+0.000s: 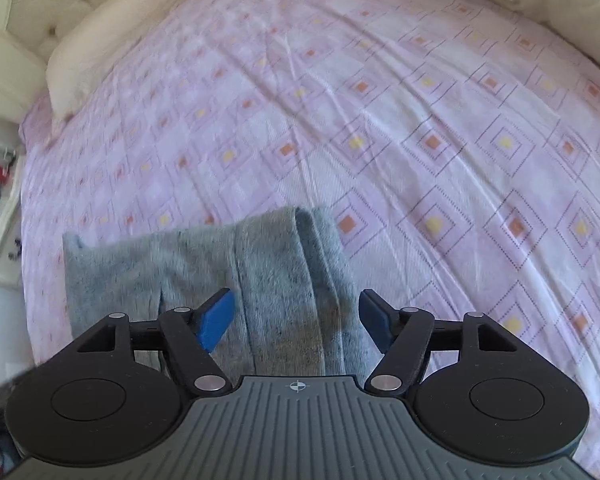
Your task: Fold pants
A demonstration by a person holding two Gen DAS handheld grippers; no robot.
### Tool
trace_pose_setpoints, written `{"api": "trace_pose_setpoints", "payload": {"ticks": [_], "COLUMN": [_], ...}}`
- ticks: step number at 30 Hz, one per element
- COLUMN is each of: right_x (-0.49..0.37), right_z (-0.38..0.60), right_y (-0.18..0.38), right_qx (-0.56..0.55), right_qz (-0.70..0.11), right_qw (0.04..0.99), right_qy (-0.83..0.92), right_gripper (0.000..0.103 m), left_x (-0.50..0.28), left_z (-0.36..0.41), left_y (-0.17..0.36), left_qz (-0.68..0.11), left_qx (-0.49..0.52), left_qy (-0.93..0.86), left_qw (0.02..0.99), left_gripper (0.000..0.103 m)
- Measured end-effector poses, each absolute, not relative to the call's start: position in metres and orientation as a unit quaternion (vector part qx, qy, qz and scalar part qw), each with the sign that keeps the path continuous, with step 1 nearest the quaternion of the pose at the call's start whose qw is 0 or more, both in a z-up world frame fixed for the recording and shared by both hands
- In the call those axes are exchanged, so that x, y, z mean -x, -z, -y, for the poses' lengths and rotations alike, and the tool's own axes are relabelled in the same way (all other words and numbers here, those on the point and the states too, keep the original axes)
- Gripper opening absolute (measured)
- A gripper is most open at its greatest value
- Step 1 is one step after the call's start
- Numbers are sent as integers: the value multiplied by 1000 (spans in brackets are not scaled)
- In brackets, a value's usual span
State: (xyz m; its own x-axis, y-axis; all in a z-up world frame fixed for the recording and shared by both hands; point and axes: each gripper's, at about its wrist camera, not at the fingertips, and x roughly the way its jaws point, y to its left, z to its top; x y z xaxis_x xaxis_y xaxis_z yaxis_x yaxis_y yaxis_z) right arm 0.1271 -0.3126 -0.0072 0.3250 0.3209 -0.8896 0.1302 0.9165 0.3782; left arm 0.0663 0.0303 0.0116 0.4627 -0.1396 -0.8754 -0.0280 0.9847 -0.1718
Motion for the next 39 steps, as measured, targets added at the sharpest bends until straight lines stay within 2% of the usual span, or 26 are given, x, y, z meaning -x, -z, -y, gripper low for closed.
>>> {"api": "trace_pose_setpoints", "payload": {"ticks": [3, 5, 7, 9, 10, 14, 16, 24, 26, 27, 28, 29, 30, 32, 33, 34, 36, 39], "right_x": [-132, -136, -139, -140, -140, -137, -136, -136, -133, -131, -128, -126, -123, -118, -115, -113, -107, -101], "right_z": [307, 302, 300, 294, 290, 285, 285, 268, 263, 261, 262, 263, 262, 260, 257, 254, 251, 244], "right_y": [20, 29, 40, 44, 44, 45, 46, 46, 43, 40, 37, 34, 31, 21, 17, 11, -1, -22], "right_qx": [-173, -159, -164, -166, -155, -149, -153, -99, -94, -97, -112, -130, -134, -124, -114, -102, -89, -72], "right_qz": [-625, -638, -647, -645, -645, -643, -641, -649, -640, -633, -628, -623, -615, -597, -588, -579, -558, -522], "right_qw": [758, 749, 740, 740, 742, 745, 746, 747, 753, 757, 757, 756, 761, 774, 782, 790, 804, 827], "right_qy": [-78, -79, -85, -100, -100, -97, -96, -101, -117, -128, -143, -154, -158, -168, -171, -176, -183, -197], "right_gripper": [71, 78, 93, 103, 103, 103, 103, 103, 95, 76, 49, 42, 34, 28, 27, 26, 25, 25], "left_x": [-67, -68, -70, -70, -71, -75, -77, -75, -76, -76, -76, -75, -74, -67, -64, -61, -54, -43], "left_z": [-27, -28, -27, -27, -28, -38, -43, -39, -37, -36, -35, -34, -33, -28, -27, -25, -16, -10], "left_y": [-13, -12, -9, -6, -5, 0, 4, 9, 10, 10, 10, 10, 8, 1, -4, -9, -18, -32], "left_qz": [-517, -520, -523, -525, -526, -542, -549, -549, -550, -551, -550, -549, -546, -531, -525, -520, -507, -482], "left_qx": [68, 69, 68, 63, 64, 106, 123, 125, 123, 124, 124, 127, 126, 129, 147, 152, 129, 104], "left_qy": [32, 31, 28, 19, 15, 16, 16, 22, 25, 28, 30, 37, 39, 59, 83, 82, 71, 68], "left_qw": [853, 851, 849, 849, 848, 833, 827, 826, 826, 825, 825, 826, 828, 836, 834, 837, 849, 867], "left_gripper": [65, 66, 73, 82, 87, 91, 97, 102, 102, 102, 102, 101, 96, 68, 45, 36, 27, 21]}}
